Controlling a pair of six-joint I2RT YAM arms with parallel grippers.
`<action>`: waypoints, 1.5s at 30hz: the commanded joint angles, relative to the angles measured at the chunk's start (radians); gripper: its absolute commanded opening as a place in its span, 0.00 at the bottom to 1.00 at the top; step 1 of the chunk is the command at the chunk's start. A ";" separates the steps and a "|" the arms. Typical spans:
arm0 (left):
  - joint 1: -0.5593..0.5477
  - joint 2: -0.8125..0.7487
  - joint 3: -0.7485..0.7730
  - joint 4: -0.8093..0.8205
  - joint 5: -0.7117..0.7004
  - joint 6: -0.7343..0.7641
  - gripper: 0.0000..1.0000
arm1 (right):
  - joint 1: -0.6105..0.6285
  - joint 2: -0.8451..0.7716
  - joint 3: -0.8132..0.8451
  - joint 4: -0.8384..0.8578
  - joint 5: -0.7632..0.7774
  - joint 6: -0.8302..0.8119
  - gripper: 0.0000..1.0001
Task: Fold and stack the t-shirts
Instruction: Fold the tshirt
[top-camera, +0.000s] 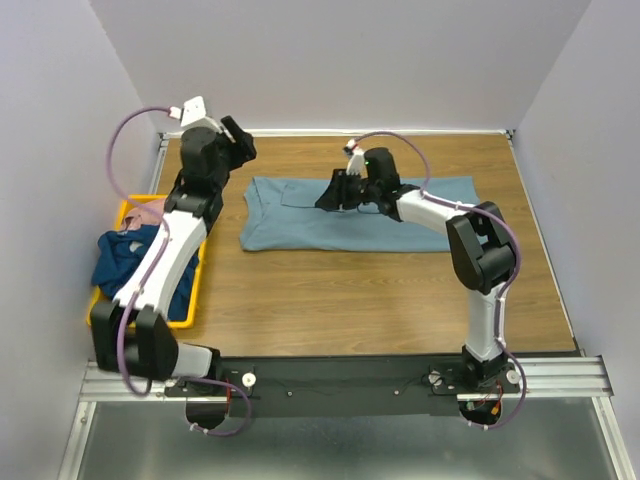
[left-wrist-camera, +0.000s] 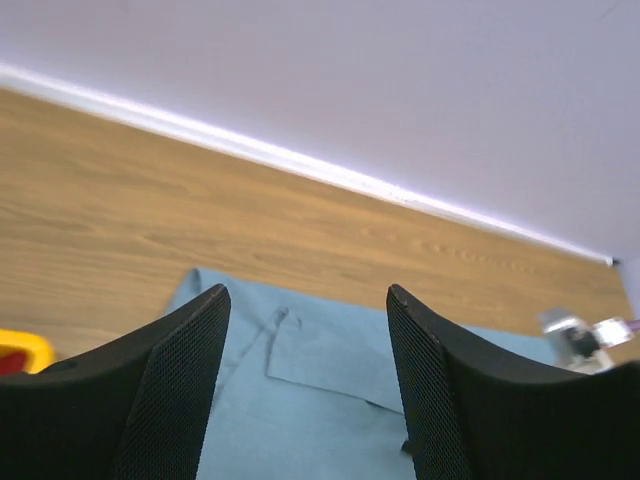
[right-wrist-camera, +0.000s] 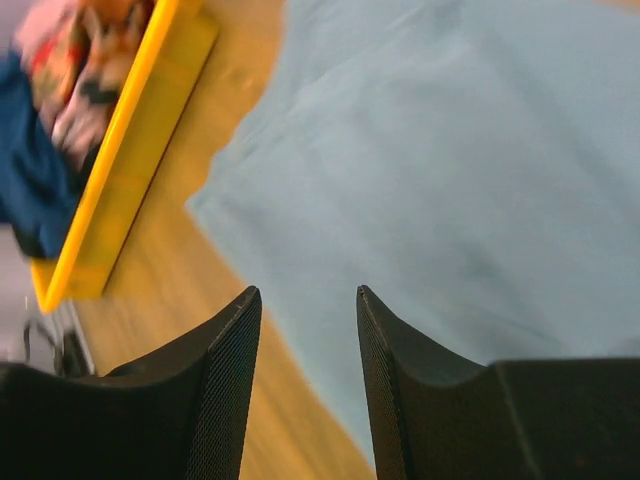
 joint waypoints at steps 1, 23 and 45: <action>0.002 -0.151 -0.167 -0.064 -0.144 0.133 0.72 | 0.101 0.001 -0.027 -0.075 -0.128 -0.092 0.50; 0.002 -0.552 -0.533 -0.017 -0.209 0.164 0.73 | 0.198 0.262 -0.091 0.248 -0.110 0.255 0.50; 0.002 -0.527 -0.531 -0.007 -0.208 0.173 0.72 | 0.221 0.377 0.135 0.208 -0.180 0.271 0.50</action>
